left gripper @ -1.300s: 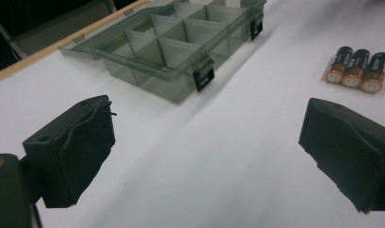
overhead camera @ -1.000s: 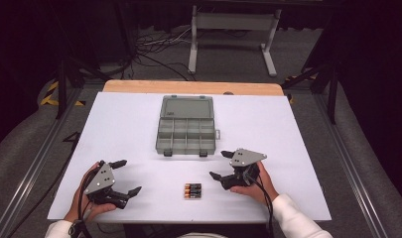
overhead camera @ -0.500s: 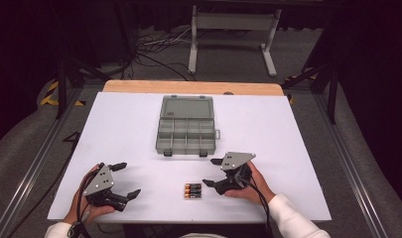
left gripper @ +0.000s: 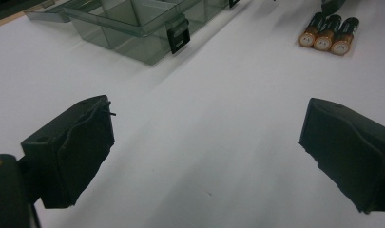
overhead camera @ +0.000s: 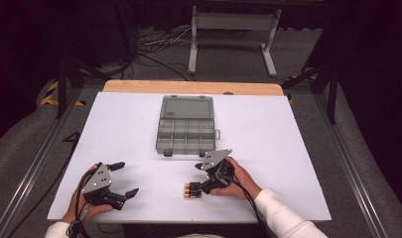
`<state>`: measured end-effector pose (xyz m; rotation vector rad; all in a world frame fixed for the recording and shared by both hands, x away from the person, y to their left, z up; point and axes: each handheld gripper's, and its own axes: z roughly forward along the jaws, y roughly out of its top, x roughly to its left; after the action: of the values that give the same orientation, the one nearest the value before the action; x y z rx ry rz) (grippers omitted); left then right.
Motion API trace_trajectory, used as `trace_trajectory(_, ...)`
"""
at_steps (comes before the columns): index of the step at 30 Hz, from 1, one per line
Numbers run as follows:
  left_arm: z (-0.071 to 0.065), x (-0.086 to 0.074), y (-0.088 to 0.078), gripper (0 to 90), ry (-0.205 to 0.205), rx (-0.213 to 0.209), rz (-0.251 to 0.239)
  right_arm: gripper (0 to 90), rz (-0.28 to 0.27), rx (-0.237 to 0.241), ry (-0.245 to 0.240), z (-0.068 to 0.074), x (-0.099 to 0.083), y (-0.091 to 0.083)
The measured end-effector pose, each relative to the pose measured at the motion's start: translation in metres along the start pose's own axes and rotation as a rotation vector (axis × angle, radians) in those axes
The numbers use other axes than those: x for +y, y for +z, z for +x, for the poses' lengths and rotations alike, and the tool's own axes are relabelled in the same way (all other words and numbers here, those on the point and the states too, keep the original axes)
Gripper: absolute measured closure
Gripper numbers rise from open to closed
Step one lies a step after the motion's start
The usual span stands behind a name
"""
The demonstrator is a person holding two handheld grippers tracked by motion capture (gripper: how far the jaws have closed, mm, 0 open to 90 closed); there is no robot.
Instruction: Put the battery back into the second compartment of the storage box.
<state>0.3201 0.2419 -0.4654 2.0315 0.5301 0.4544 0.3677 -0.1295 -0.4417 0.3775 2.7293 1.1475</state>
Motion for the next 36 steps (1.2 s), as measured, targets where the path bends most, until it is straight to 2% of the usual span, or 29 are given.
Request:
trace_trajectory(3,-0.0014,0.0028,-0.0009,4.1,0.003,0.001,-0.017,38.6,0.008,0.007,-0.015,0.0015,0.0028,0.0014)
trace_trajectory(5,-0.0031,0.0031,-0.0011,4.1,0.009,-0.002,-0.007,38.9,0.017,0.009,-0.008,0.0010,0.0017,0.0022)
trace_trajectory(21,-0.0034,0.0035,-0.0021,4.1,0.005,-0.005,-0.018,44.6,0.041,0.034,0.004,-0.0032,-0.0014,0.0034)
trace_trajectory(24,-0.0027,0.0032,-0.0023,4.1,-0.008,-0.002,-0.018,51.5,0.049,0.044,0.015,-0.0050,-0.0022,0.0054)
trace_trajectory(26,-0.0012,0.0032,-0.0031,4.3,-0.026,0.001,-0.027,61.8,0.071,0.057,0.037,-0.0073,-0.0038,0.0087)
trace_trajectory(28,-0.0003,0.0029,-0.0038,4.4,-0.032,0.001,-0.032,64.6,0.078,0.051,0.039,-0.0080,-0.0046,0.0101)
trace_trajectory(33,-0.0008,0.0031,-0.0032,4.4,-0.030,-0.001,-0.029,76.1,0.081,0.038,0.020,-0.0068,-0.0048,0.0096)
trace_trajectory(36,-0.0008,0.0031,-0.0032,4.5,-0.032,0.000,-0.029,77.5,0.082,0.032,-0.007,-0.0040,-0.0046,0.0097)
